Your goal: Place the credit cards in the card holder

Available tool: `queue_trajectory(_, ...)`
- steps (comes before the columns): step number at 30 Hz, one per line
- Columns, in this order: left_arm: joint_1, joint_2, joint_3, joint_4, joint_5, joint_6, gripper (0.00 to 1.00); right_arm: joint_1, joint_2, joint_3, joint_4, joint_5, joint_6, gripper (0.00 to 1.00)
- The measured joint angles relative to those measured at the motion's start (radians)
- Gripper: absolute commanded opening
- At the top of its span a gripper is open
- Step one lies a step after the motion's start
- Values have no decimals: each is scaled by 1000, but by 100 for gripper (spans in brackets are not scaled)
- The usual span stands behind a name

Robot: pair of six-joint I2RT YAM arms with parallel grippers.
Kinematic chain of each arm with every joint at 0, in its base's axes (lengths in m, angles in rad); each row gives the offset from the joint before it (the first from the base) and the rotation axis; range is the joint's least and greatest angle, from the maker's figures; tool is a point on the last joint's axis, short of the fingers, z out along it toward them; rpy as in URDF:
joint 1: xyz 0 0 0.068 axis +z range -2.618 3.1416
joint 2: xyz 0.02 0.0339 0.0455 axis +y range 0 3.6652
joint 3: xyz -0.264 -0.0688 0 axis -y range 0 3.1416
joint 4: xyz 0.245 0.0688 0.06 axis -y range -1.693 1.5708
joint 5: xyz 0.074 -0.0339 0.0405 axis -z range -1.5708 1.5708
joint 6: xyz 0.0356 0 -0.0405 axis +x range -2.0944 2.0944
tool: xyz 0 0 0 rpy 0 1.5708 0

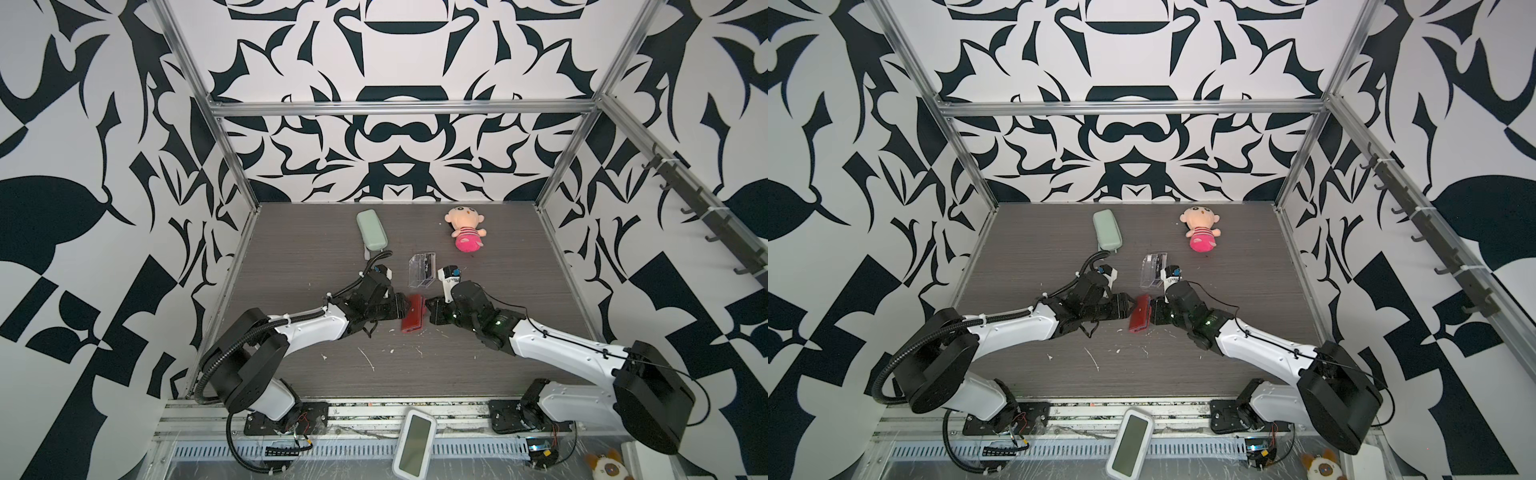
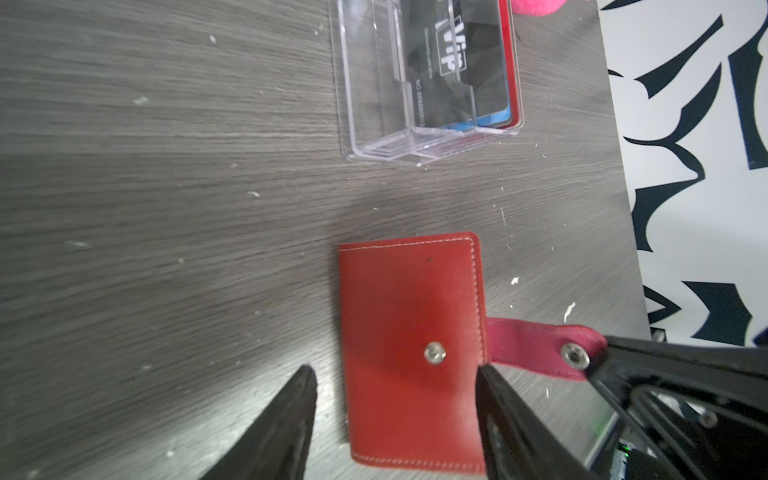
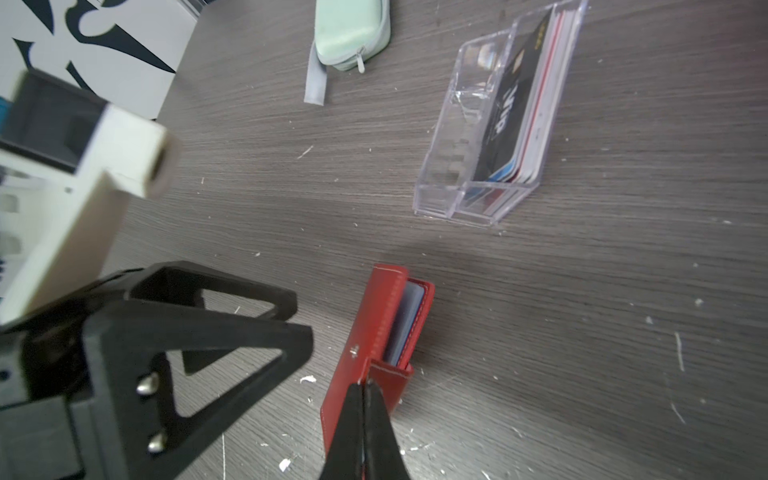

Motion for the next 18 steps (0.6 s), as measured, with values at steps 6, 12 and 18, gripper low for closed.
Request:
queue_trajectory(6,0,-1,-3,-29,-25,11,64,0,1,6,-18,4,-5,0)
queue_trajectory(12,0,-4,-26,23,26,20,71,0,1,8,-5,-23,-6,0)
queue_trajectory(18,0,2,-33,111,89,14,74,0,3,26,14,-57,-5,0)
